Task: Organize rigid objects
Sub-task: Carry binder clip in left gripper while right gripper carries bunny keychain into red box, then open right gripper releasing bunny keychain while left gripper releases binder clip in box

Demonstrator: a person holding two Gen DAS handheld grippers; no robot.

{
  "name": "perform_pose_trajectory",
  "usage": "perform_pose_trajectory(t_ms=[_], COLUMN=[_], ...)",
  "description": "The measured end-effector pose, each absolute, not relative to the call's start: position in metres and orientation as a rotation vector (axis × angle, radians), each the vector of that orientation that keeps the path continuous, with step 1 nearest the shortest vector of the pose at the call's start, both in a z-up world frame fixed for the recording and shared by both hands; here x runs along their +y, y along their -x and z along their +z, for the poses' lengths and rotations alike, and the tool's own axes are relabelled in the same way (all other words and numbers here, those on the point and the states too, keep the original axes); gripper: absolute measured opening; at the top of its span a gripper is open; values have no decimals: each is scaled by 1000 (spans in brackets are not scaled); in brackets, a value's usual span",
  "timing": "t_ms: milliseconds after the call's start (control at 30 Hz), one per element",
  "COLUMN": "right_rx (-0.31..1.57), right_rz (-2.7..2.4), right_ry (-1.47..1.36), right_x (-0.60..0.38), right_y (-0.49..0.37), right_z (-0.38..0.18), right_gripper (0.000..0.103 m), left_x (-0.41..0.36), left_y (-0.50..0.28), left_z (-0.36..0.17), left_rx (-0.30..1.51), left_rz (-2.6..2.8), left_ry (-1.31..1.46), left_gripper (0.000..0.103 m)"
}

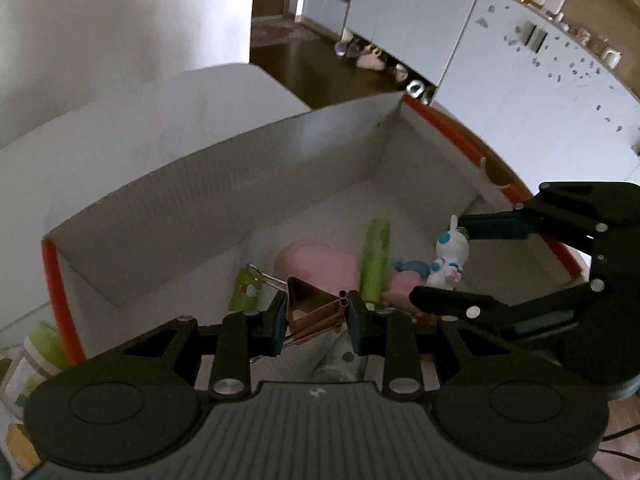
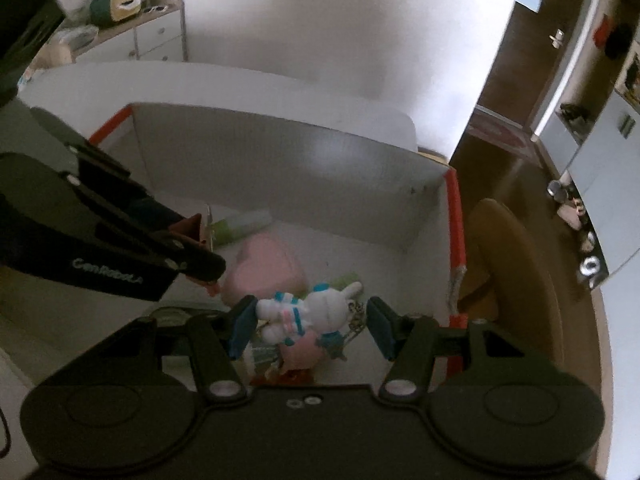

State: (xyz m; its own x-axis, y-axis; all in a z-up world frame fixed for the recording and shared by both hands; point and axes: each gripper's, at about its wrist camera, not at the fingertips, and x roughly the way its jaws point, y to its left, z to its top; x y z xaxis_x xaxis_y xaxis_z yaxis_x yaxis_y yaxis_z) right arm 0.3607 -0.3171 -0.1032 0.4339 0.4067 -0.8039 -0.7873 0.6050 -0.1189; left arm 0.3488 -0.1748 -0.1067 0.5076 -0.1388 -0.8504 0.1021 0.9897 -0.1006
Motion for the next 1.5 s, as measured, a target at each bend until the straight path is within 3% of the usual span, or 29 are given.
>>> perform_pose_trajectory(t_ms=[467, 867, 1500], right_rx=[916, 900, 859], right_rz=[859, 863, 836], right_ry=[656, 588, 519], right_x=[-297, -312, -329], right_y=[-359, -358, -331], right_z=[-115, -110, -81], right_gripper=[59, 66, 78], left_x=[-182, -185, -189], left_y=[-373, -376, -335], left_z=[-123, -130, -94], left_rx=[1125, 1176, 1063], left_rz=[-150, -137, -146], left_ry=[37, 16, -29], left_gripper=[30, 30, 31])
